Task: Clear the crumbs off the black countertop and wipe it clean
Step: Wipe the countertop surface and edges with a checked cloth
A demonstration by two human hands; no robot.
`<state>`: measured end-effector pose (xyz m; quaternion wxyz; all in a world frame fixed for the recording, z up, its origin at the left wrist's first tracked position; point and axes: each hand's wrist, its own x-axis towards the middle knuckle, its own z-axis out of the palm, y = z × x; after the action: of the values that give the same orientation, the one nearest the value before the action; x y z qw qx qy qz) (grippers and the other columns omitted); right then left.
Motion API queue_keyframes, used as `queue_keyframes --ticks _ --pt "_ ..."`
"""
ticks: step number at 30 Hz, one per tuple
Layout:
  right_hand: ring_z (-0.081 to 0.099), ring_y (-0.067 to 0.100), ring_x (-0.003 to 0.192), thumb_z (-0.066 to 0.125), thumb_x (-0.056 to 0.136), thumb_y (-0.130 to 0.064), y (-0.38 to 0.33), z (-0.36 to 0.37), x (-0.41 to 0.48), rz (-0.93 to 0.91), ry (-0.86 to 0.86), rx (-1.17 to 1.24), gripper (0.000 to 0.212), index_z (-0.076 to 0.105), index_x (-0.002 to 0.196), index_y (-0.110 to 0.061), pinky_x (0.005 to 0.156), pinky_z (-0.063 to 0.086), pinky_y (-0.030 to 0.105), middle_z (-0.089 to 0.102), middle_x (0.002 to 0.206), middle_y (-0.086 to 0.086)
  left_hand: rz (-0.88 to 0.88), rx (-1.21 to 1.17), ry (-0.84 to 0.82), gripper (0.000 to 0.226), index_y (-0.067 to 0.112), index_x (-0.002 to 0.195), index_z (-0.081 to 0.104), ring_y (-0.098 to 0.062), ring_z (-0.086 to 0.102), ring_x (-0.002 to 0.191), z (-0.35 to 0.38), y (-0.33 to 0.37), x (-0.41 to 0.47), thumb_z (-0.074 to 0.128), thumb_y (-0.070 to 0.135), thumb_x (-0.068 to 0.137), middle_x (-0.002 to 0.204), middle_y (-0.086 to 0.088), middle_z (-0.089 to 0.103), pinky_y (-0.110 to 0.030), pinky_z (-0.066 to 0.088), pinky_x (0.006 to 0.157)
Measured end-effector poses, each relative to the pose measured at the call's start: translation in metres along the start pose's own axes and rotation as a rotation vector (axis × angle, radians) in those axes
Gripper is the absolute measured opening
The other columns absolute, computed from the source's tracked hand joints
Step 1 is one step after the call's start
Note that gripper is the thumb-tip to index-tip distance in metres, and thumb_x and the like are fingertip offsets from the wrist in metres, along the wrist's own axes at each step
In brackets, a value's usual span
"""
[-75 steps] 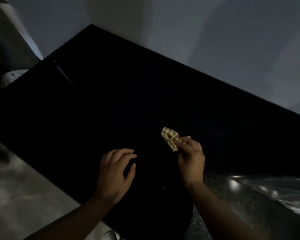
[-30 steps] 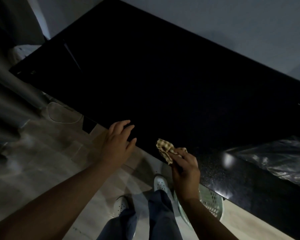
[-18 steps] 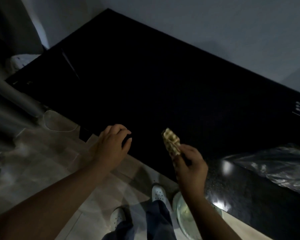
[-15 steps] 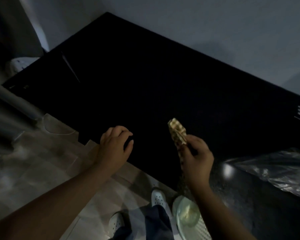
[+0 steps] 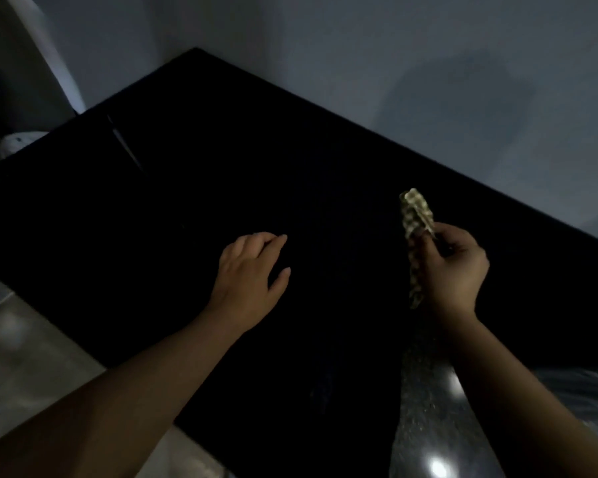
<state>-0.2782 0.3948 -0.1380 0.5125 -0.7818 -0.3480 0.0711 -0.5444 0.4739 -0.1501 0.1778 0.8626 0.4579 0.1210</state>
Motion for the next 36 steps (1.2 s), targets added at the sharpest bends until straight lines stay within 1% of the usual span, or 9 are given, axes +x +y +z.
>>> queue_keyframes --ticks 4,8,12,14,19,24,29,33,36 --pt "0.068 0.017 0.083 0.065 0.084 -0.029 0.011 0.008 0.053 0.024 -0.032 -0.044 0.012 0.072 0.091 -0.022 0.079 0.056 0.041 0.071 0.091 0.002 -0.044 0.107 -0.001 0.051 0.019 0.138 0.044 -0.019 0.034 0.127 0.011 0.003 0.016 0.040 0.045 0.094 0.137 0.000 0.042 -0.039 0.022 0.110" --pt "0.068 0.020 0.084 0.064 0.084 -0.025 0.015 0.018 0.094 -0.026 -0.060 -0.107 0.017 0.073 0.095 -0.015 0.079 0.056 0.039 0.070 0.093 0.007 -0.069 0.076 0.044 0.059 0.017 0.129 0.055 -0.023 0.042 0.121 0.015 0.004 0.018 0.033 0.051 0.087 0.129 -0.002 0.051 -0.045 0.030 0.105" --pt "0.063 0.018 0.070 0.062 0.086 -0.045 0.015 0.038 0.131 -0.050 -0.112 -0.165 0.030 0.062 0.072 -0.018 0.065 0.048 0.029 0.064 0.073 0.006 -0.066 0.047 0.080 0.055 0.018 0.125 0.058 -0.021 0.042 0.118 0.022 -0.002 0.020 0.040 0.050 0.084 0.126 -0.001 0.053 -0.046 0.033 0.101" --pt "0.063 0.024 0.070 0.061 0.087 -0.042 0.016 0.048 0.147 -0.076 -0.145 -0.224 0.030 0.060 0.069 -0.018 0.063 0.050 0.034 0.063 0.073 0.011 -0.056 0.025 0.090 0.054 0.019 0.126 0.058 -0.021 0.041 0.118 0.025 -0.006 0.021 0.042 0.051 0.085 0.126 0.001 0.052 -0.042 0.028 0.102" --pt "0.063 0.035 0.096 0.057 0.085 -0.015 0.027 0.066 0.182 -0.173 -0.147 -0.439 0.020 0.071 0.093 -0.003 0.076 0.049 0.037 0.067 0.101 0.018 -0.057 -0.002 0.144 0.053 0.020 0.122 0.061 -0.020 0.043 0.117 0.030 -0.010 0.024 0.046 0.051 0.082 0.123 0.003 0.055 -0.034 0.025 0.098" --pt "0.062 0.036 0.105 0.055 0.088 -0.010 0.038 0.081 0.199 -0.046 -0.166 -0.433 0.027 0.069 0.111 -0.004 0.091 0.049 0.041 0.067 0.113 0.020 -0.027 0.024 0.191 0.051 0.019 0.121 0.062 -0.021 0.045 0.116 0.033 -0.010 0.025 0.045 0.052 0.085 0.123 0.003 0.055 -0.038 0.029 0.097" --pt "0.062 0.030 0.105 0.059 0.085 -0.004 0.037 0.087 0.167 -0.073 -0.145 -0.337 0.024 0.071 0.106 -0.002 0.089 0.041 0.024 0.068 0.112 0.016 -0.019 0.031 0.222 0.048 0.019 0.117 0.064 -0.020 0.047 0.114 0.035 -0.010 0.025 0.051 0.048 0.081 0.121 0.003 0.056 -0.038 0.030 0.097" --pt "0.061 0.015 0.094 0.067 0.080 0.002 0.031 0.079 0.121 -0.245 -0.305 -0.227 0.021 0.074 0.099 -0.005 0.084 0.039 0.009 0.068 0.104 0.006 -0.047 0.034 0.198 0.048 0.020 0.116 0.066 -0.019 0.048 0.112 0.033 -0.007 0.026 0.052 0.048 0.079 0.119 0.003 0.058 -0.037 0.028 0.098" --pt "0.062 0.005 0.090 0.070 0.082 -0.005 0.031 0.077 0.108 -0.170 -0.428 -0.146 0.019 0.074 0.099 -0.012 0.080 0.045 0.009 0.064 0.099 -0.010 -0.056 0.033 0.163 0.050 0.020 0.117 0.065 -0.017 0.046 0.113 0.031 -0.006 0.026 0.051 0.049 0.079 0.120 0.004 0.057 -0.036 0.026 0.098"
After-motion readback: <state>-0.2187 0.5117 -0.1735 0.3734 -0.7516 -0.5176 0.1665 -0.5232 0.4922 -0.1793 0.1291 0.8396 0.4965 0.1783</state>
